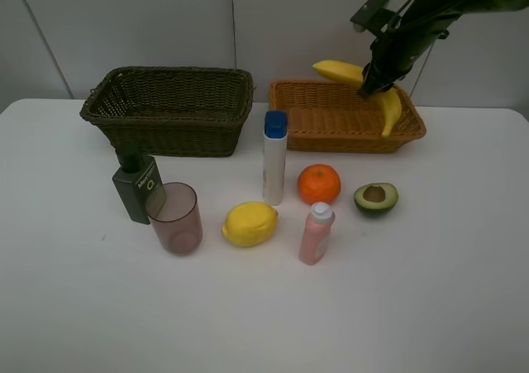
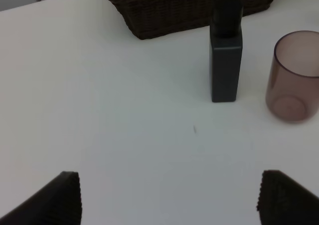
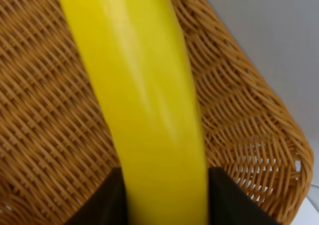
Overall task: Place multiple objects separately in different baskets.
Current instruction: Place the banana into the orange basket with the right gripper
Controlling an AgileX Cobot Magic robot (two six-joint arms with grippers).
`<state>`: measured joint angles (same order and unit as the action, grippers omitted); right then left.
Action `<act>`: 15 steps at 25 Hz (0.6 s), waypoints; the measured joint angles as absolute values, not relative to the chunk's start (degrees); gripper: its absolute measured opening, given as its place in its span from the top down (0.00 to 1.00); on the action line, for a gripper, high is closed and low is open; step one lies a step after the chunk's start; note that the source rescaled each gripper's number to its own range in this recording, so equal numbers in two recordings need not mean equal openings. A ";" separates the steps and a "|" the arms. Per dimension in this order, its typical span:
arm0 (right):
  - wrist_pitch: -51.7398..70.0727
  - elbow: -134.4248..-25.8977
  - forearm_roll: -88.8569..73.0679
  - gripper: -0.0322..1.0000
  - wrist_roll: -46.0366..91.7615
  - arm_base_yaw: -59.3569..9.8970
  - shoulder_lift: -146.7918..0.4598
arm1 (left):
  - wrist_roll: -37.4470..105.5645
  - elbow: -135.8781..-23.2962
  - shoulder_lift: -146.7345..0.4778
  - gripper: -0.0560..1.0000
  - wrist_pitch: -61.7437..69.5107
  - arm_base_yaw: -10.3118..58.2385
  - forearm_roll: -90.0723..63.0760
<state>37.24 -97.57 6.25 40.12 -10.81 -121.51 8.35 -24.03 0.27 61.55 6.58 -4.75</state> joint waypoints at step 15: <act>36.14 -97.57 7.82 0.81 40.12 -10.63 -121.71 | 8.35 -24.03 0.27 0.05 61.55 6.58 -4.75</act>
<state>36.14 -97.57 7.82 40.12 -10.63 -121.71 8.35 -24.03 0.27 61.55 6.58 -4.75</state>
